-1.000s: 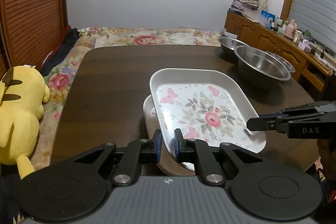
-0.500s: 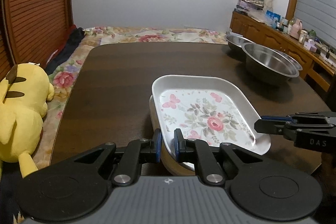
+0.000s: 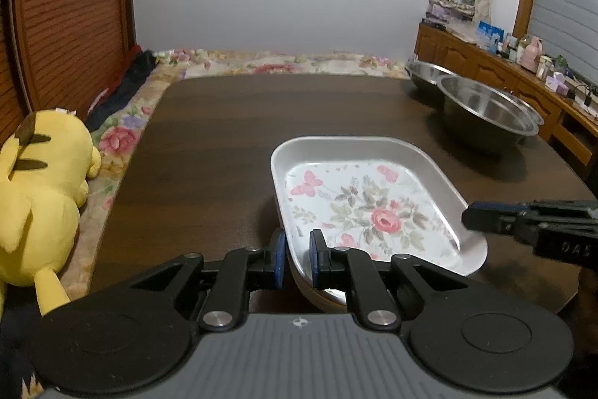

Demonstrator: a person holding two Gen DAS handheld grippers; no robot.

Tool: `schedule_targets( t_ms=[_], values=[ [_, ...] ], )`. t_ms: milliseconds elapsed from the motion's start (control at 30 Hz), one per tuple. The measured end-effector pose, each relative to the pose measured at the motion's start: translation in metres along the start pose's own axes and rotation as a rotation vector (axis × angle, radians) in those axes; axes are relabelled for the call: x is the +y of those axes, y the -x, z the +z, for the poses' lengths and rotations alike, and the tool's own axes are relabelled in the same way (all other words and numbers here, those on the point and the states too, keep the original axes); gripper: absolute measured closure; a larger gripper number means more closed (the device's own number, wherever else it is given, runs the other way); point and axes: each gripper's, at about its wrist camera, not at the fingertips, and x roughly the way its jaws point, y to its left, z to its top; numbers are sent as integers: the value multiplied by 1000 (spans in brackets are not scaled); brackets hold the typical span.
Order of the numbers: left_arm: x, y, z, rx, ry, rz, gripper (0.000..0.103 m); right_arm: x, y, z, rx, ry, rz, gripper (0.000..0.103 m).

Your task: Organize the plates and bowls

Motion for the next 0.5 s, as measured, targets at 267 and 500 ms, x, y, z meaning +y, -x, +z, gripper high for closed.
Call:
schedule_targets(
  t_ms=[267,500],
  values=[
    [2,-4,-4,2,5,-4,88,2,2,-4,-16,-8,4,88],
    [2,-4,-4,-2,7,1,88,6,2,-7,-20,-6,-4,86]
  ],
)
